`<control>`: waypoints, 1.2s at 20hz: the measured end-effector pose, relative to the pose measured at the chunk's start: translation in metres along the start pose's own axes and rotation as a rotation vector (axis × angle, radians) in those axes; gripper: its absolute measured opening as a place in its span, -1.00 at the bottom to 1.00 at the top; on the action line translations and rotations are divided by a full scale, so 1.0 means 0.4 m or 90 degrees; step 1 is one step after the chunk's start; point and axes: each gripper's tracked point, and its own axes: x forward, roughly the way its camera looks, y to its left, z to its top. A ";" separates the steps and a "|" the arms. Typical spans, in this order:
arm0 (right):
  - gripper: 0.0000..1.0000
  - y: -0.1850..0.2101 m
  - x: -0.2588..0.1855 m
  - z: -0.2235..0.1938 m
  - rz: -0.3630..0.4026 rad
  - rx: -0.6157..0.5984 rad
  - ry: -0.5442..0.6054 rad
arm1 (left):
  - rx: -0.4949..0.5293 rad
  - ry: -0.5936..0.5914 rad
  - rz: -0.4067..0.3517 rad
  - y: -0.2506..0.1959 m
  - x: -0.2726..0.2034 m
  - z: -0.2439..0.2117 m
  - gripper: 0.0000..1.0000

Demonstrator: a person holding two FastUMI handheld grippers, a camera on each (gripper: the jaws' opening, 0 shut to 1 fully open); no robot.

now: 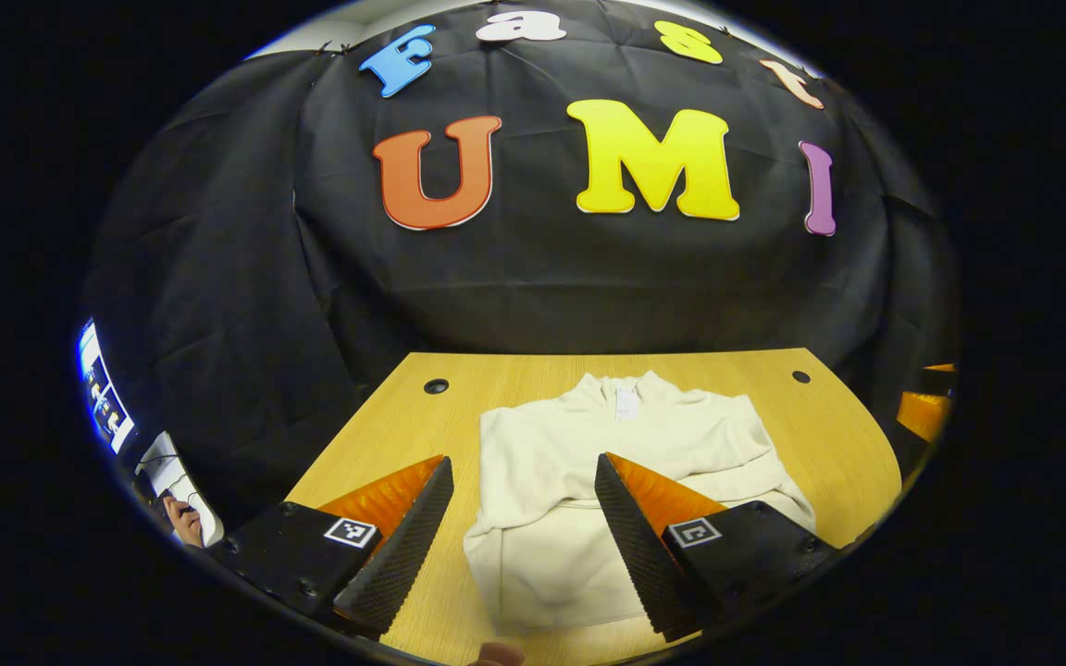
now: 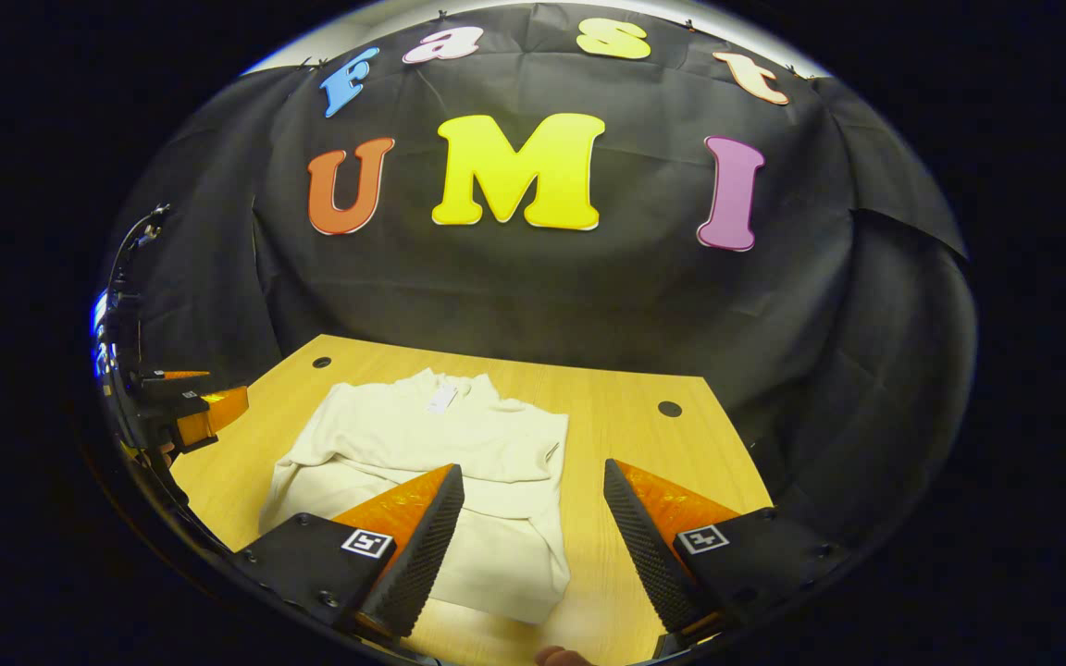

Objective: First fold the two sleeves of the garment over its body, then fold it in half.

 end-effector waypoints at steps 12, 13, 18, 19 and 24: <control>0.91 -0.007 0.089 -0.312 -0.020 0.010 0.226 | -0.036 0.291 -0.021 0.017 0.023 -0.407 0.97; 0.91 -0.015 0.093 -0.351 -0.028 0.006 0.255 | -0.040 0.318 -0.018 0.020 0.025 -0.442 0.97; 0.92 -0.031 0.113 -0.491 -0.038 0.020 0.363 | -0.060 0.425 -0.011 0.031 0.026 -0.563 0.97; 0.91 -0.027 0.118 -0.512 -0.037 0.027 0.379 | -0.068 0.454 -0.006 0.043 0.023 -0.589 0.97; 0.92 -0.024 0.143 -0.601 -0.050 0.059 0.459 | -0.112 0.511 -0.001 0.077 0.026 -0.598 0.96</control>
